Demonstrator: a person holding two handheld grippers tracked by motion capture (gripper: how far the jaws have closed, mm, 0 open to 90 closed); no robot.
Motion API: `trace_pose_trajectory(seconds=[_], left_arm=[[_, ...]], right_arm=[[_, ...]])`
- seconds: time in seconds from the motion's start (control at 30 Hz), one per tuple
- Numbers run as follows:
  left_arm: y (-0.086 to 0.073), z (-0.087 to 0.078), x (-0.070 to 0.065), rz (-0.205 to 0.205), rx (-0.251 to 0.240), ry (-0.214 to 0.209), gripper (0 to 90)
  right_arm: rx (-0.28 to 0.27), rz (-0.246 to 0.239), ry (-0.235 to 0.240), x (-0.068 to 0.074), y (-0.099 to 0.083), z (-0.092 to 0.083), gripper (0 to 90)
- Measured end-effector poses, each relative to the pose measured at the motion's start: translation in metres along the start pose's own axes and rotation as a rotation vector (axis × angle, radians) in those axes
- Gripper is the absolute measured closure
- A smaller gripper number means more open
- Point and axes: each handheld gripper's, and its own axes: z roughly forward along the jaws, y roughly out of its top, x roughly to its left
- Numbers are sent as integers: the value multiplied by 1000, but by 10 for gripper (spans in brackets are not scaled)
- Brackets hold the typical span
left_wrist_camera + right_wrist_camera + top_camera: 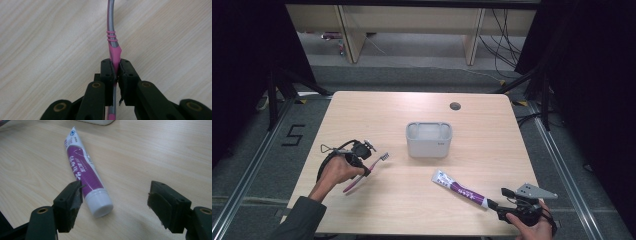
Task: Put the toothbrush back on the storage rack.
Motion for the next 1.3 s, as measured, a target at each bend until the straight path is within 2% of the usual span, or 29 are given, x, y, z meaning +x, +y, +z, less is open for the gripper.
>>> trace_pose_trajectory(seconds=[0.03,0.07,0.1,0.13,0.23,0.37,0.47,0.5,0.57,0.63,0.67,0.7,0.73,0.77,0.8,0.9,0.93,1.0,1.1,1.17,1.2,1.3], left_arm=[[0,-2,0,-5,-24,5,820],[0,-4,0,-3,-33,6,820],[0,-4,0,-3,-33,6,820],[0,-9,1,-5,-74,2,820],[0,-16,2,-14,-143,-11,820],[0,-23,2,-17,-201,-41,821],[1,-27,3,-16,-238,-35,820],[1,-29,3,-24,-268,-43,820],[1,-32,3,-10,-302,-28,820],[1,-33,3,-13,-319,-37,820],[2,-35,3,-21,-358,-35,820],[2,-35,3,-21,-358,-35,820],[2,-37,2,-37,-410,-41,820],[3,-38,2,-47,-427,-43,820],[3,-39,2,-55,-440,-48,820],[3,-41,1,-65,-463,-53,820],[4,-43,1,-71,-506,-45,820],[4,-45,1,-77,-539,-39,820],[5,-47,-1,-100,-613,-41,821],[6,-48,-1,-98,-631,-42,821],[7,-50,-1,-107,-660,-43,820],[9,-54,-2,-109,-700,-37,820]], right_arm=[[7,28,7,2,0,0,280],[-6,0,-4,0,0,0,280],[-6,0,-4,0,0,0,280],[-1,13,0,1,0,0,280],[-4,6,-3,0,0,0,280],[-4,6,-3,0,0,0,280],[-6,3,-4,0,0,0,280],[-6,7,-3,0,0,0,280],[-6,7,-3,0,0,0,280],[-6,7,-3,0,0,0,280],[-5,7,-4,0,0,0,280],[-5,7,-4,0,0,0,280],[-9,8,1,0,0,0,280],[6,-1,-15,0,0,-1,280],[-9,8,1,0,0,0,280],[-2,2,-1,0,0,0,280],[-5,8,-4,0,0,0,280],[-11,7,1,0,0,0,280],[-4,8,-5,0,0,0,280],[-4,9,-5,0,0,0,280],[-5,6,-5,0,0,0,280],[-4,10,-5,1,0,0,280]])
